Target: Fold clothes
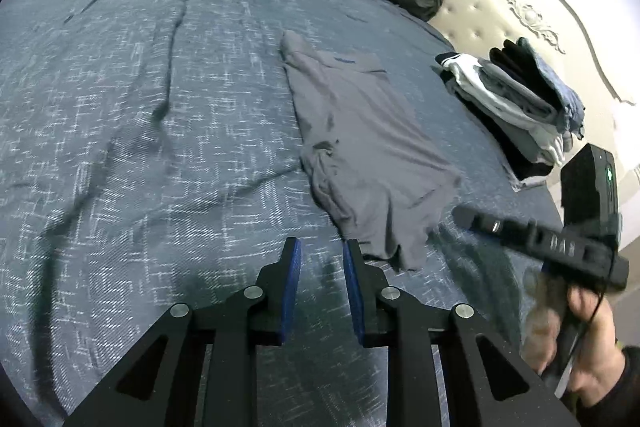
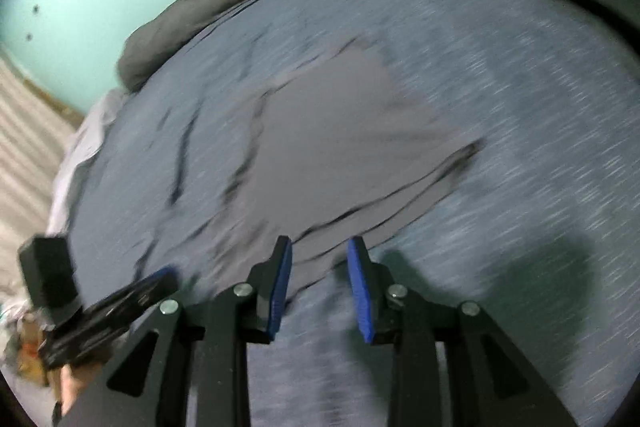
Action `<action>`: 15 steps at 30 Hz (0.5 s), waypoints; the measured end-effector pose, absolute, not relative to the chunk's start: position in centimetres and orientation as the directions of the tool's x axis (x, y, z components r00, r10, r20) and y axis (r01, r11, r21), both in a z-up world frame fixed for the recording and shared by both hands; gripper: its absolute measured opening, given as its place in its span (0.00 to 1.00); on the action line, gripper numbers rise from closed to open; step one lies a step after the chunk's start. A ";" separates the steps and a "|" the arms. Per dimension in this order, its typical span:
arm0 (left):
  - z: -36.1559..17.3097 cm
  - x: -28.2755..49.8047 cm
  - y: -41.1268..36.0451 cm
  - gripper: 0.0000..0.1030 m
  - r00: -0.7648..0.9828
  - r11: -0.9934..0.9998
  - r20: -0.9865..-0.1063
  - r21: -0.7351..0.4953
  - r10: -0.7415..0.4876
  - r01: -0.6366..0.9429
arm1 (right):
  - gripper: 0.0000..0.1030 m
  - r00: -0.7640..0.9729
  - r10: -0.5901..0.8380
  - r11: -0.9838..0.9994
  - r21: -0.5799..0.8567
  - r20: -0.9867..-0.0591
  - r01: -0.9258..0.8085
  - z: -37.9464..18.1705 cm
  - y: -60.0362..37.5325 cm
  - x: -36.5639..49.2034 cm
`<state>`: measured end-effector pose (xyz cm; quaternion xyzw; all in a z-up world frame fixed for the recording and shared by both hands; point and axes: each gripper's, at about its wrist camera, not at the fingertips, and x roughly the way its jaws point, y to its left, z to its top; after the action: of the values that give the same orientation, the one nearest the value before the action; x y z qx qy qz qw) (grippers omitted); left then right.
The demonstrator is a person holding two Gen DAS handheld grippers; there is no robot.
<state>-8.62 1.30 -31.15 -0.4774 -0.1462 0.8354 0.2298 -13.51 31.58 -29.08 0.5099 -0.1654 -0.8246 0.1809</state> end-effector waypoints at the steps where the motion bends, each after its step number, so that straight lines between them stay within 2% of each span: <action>1: -31.1 -8.6 1.2 0.23 -0.440 -0.852 -0.731 -0.463 0.522 -0.243 | 0.28 -0.393 -0.488 -0.870 0.471 -0.780 0.147 -29.4 30.5 -13.2; 9: -30.9 -8.7 0.1 0.23 -0.455 -0.859 -0.730 -0.460 0.510 -0.225 | 0.27 -0.328 -0.494 -0.869 0.460 -0.805 0.180 -31.0 26.4 -13.1; 12: -30.8 -8.6 0.1 0.23 -0.458 -0.860 -0.730 -0.457 0.508 -0.225 | 0.06 -0.318 -0.501 -0.865 0.463 -0.805 0.192 -31.1 25.9 -13.2; 15: -30.8 -8.5 0.1 0.23 -0.459 -0.862 -0.731 -0.454 0.505 -0.225 | 0.00 -0.322 -0.519 -0.855 0.476 -0.792 0.206 -30.9 26.1 -12.7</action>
<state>-8.55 0.10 -30.81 -0.4724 -0.1481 0.8413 0.2171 -12.73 26.10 -30.89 0.5362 -0.1459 -0.7999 0.2266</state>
